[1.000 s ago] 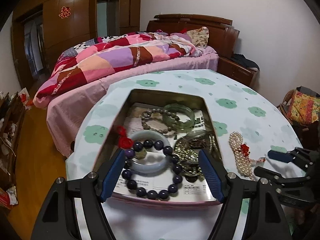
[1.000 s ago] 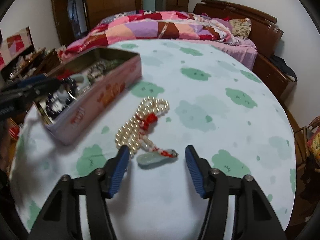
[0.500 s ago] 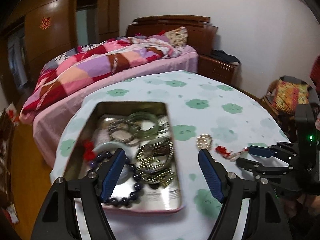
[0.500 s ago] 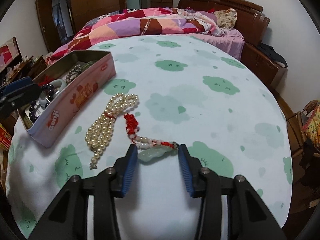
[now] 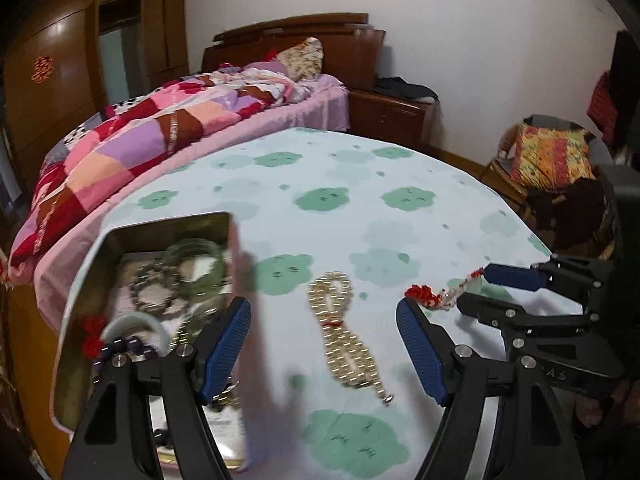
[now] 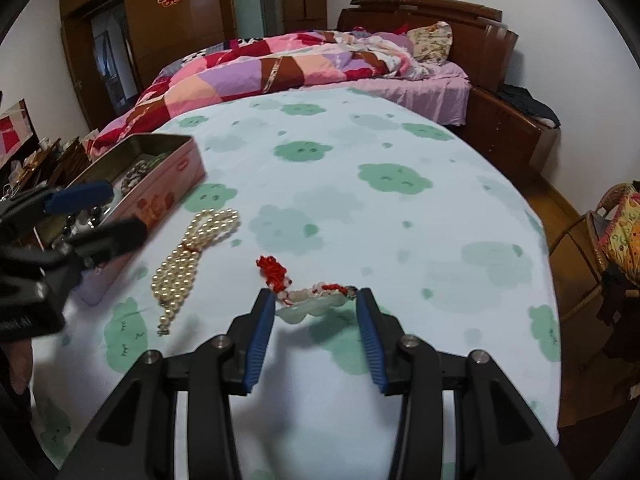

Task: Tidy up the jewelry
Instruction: 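Grasp the jade pendant with the right tool while the left tool grasps the pearl necklace, then carry the pearl necklace and jade pendant into the tin with both tools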

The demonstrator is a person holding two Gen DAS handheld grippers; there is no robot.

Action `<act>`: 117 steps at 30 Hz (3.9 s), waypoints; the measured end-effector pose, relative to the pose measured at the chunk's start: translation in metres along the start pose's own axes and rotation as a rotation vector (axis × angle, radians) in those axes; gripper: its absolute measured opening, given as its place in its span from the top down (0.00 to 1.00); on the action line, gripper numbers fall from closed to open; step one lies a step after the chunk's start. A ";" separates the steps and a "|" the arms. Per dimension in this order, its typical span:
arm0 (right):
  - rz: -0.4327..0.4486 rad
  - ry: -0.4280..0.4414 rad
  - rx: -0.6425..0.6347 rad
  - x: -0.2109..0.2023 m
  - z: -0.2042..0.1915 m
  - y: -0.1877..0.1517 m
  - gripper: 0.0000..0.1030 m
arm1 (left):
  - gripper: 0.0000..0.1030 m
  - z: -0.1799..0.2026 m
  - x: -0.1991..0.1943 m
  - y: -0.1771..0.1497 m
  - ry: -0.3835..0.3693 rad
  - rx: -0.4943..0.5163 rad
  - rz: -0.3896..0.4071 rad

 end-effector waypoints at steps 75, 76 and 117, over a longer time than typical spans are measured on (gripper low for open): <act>0.251 0.198 -0.240 -0.053 -0.108 0.088 0.83 | 0.95 -0.101 -0.076 0.013 0.070 -0.190 0.162; 0.251 0.203 -0.247 -0.052 -0.111 0.089 0.83 | 0.95 -0.103 -0.076 0.012 0.074 -0.195 0.160; 0.131 0.240 -0.315 0.012 -0.165 0.081 0.83 | 0.94 -0.140 -0.036 -0.023 0.112 -0.292 0.032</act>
Point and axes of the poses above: each gripper's, at about its wrist camera, not at the fingertips, and x roughly the way its jaws point, z to its right, y to its top, the point moved 2 cm from there along x, roughly the way its jaws point, and after that the axes turned 5 degrees about -z, right-handed, at the moved point
